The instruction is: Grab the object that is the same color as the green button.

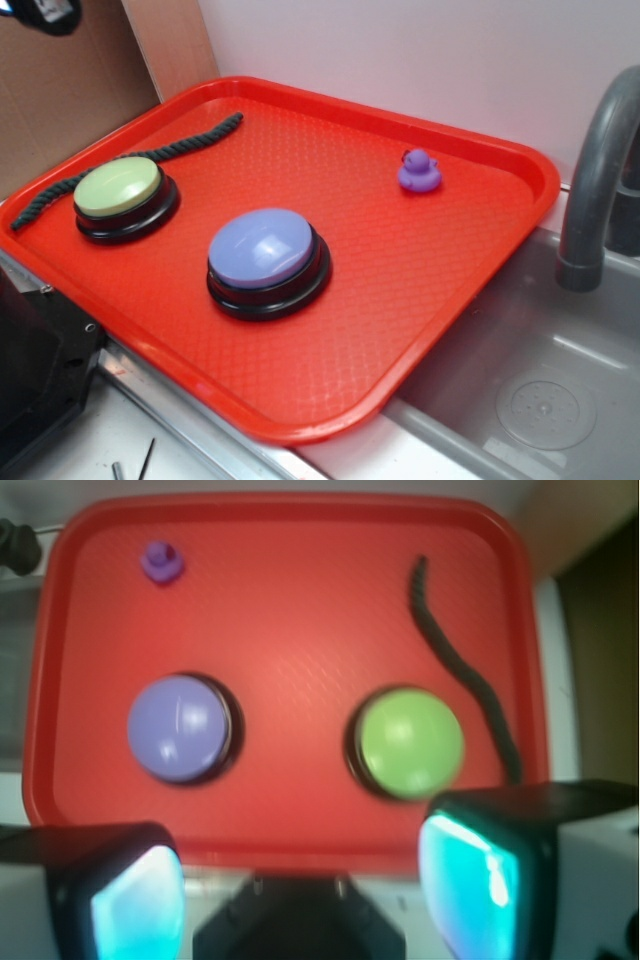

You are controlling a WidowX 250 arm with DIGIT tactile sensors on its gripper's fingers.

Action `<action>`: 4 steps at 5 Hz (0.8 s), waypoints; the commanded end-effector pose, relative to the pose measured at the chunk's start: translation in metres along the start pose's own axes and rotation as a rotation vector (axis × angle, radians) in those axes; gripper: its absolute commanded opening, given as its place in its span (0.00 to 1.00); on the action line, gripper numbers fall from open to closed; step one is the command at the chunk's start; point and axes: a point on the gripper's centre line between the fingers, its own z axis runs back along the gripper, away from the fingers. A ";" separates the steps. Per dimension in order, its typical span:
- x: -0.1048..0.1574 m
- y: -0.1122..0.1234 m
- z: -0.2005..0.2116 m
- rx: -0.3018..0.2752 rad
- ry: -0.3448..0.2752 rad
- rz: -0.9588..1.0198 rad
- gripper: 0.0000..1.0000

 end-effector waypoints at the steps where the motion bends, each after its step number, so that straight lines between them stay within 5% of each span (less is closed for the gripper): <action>1: 0.035 0.058 -0.038 0.010 -0.018 -0.093 1.00; 3: 0.054 0.088 -0.076 -0.004 -0.031 -0.152 1.00; 4: 0.067 0.106 -0.110 0.032 -0.014 -0.121 1.00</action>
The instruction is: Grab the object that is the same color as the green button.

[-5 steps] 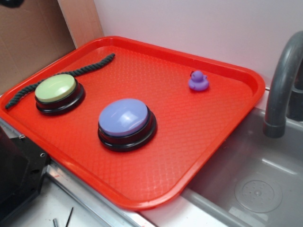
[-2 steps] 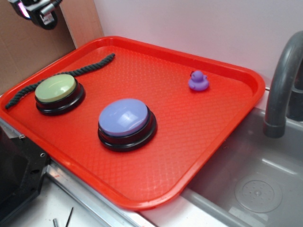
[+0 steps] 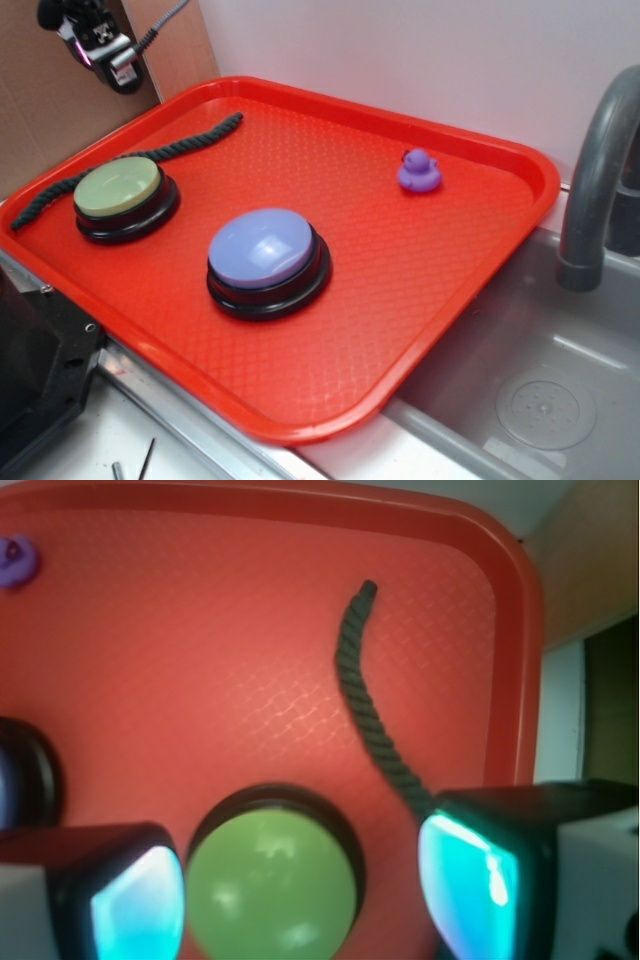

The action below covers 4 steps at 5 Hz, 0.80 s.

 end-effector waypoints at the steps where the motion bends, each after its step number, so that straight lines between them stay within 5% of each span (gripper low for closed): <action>1: 0.025 0.037 -0.041 0.115 -0.006 0.072 1.00; 4: 0.031 0.045 -0.091 0.142 0.041 0.110 1.00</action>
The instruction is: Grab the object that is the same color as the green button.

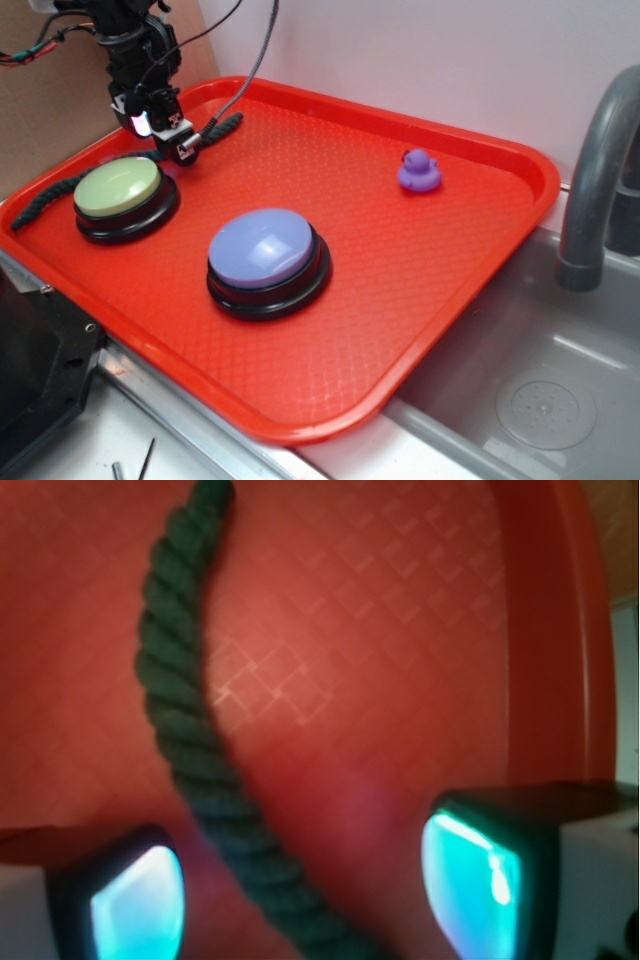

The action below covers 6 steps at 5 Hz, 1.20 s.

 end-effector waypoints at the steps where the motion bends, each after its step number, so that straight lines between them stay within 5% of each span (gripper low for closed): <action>1: 0.008 0.004 -0.008 -0.022 -0.126 0.054 0.00; 5: 0.012 0.002 -0.010 -0.039 -0.070 0.087 0.00; 6: 0.015 -0.006 0.019 -0.008 -0.002 0.124 0.00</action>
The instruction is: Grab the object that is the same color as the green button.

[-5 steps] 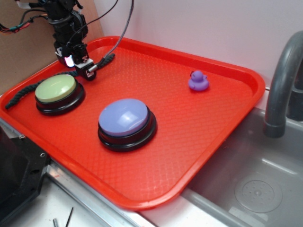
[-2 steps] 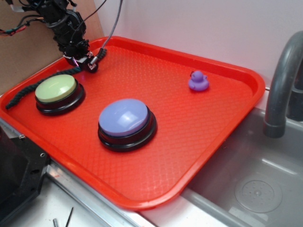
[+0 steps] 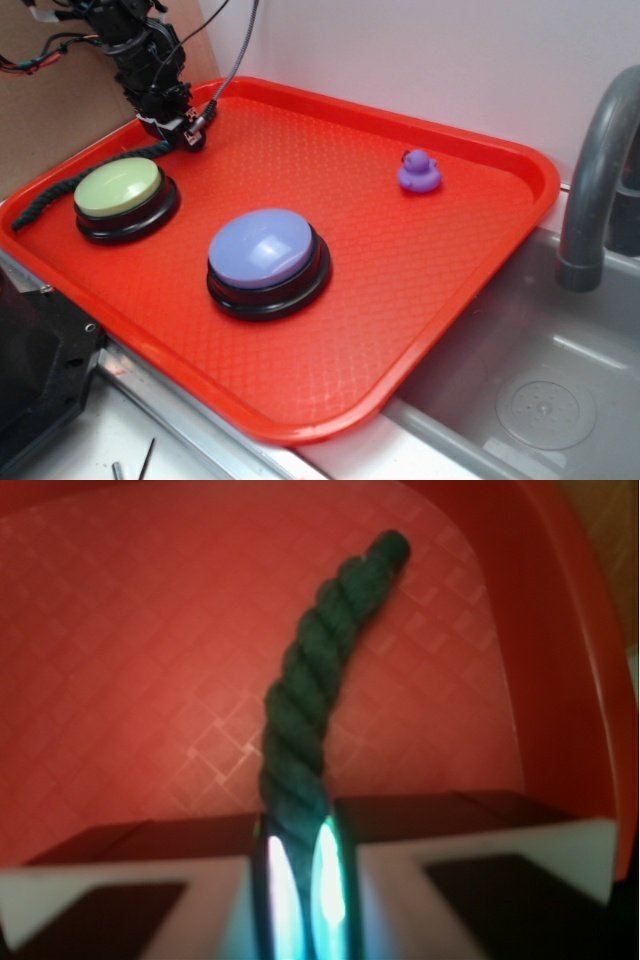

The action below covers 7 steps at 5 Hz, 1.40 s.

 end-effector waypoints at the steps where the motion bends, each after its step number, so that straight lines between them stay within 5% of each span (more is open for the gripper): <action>1: 0.012 -0.024 0.070 0.122 0.052 0.099 0.00; 3: 0.016 -0.071 0.152 0.117 -0.004 0.118 0.00; 4: 0.011 -0.093 0.200 0.022 -0.040 0.114 0.00; 5: 0.002 -0.106 0.226 0.000 -0.068 0.108 0.00; 6: -0.011 -0.118 0.237 -0.006 -0.112 0.105 0.00; 7: -0.015 -0.113 0.222 0.054 -0.092 0.154 0.00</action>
